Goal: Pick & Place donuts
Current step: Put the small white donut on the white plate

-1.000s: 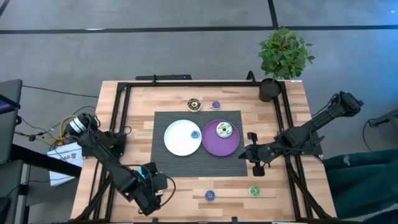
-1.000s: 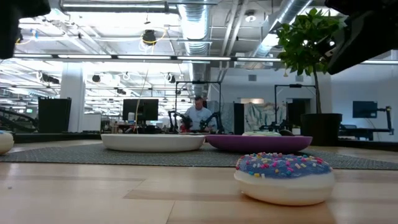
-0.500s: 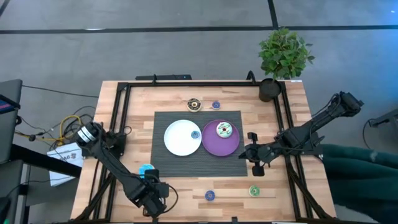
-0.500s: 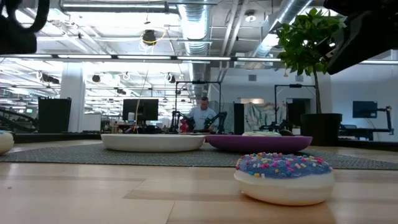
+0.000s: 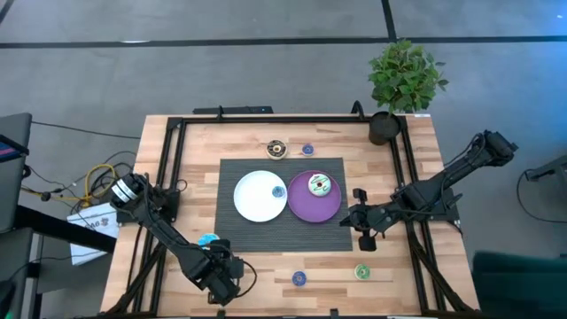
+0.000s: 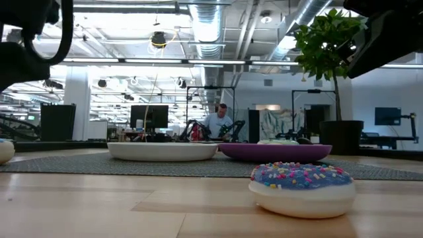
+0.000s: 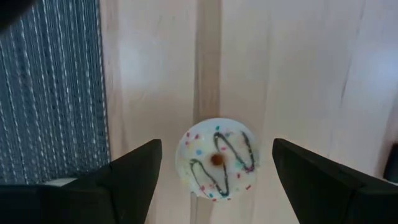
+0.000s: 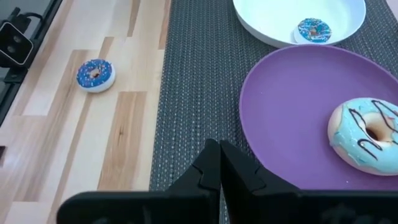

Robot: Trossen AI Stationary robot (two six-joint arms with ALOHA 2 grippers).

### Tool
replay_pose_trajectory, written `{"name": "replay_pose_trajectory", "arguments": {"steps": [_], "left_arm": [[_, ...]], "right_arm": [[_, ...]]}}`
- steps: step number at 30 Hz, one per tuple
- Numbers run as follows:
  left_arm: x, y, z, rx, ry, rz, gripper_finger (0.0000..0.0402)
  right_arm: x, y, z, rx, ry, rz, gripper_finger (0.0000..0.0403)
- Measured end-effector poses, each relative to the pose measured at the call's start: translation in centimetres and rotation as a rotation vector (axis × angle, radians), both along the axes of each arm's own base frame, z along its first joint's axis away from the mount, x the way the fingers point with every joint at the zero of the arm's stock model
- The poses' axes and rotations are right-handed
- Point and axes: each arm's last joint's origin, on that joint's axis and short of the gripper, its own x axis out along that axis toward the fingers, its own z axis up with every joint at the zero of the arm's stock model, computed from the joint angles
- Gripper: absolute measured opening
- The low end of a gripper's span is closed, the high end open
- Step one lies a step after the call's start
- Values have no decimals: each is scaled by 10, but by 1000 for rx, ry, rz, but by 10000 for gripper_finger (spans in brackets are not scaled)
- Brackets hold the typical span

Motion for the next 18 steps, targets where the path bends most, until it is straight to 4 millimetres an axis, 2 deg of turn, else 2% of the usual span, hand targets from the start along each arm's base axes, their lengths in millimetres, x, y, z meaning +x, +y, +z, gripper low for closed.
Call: {"name": "replay_pose_trajectory", "arguments": {"steps": [15, 18], "left_arm": [[-1, 1, -1, 16, -2, -12, 300], [-1, 0, -8, 34, 24, -12, 300]], "right_arm": [[0, 0, 0, 1, -1, -1, 0], [0, 0, 0, 1, 0, -1, 0]]}}
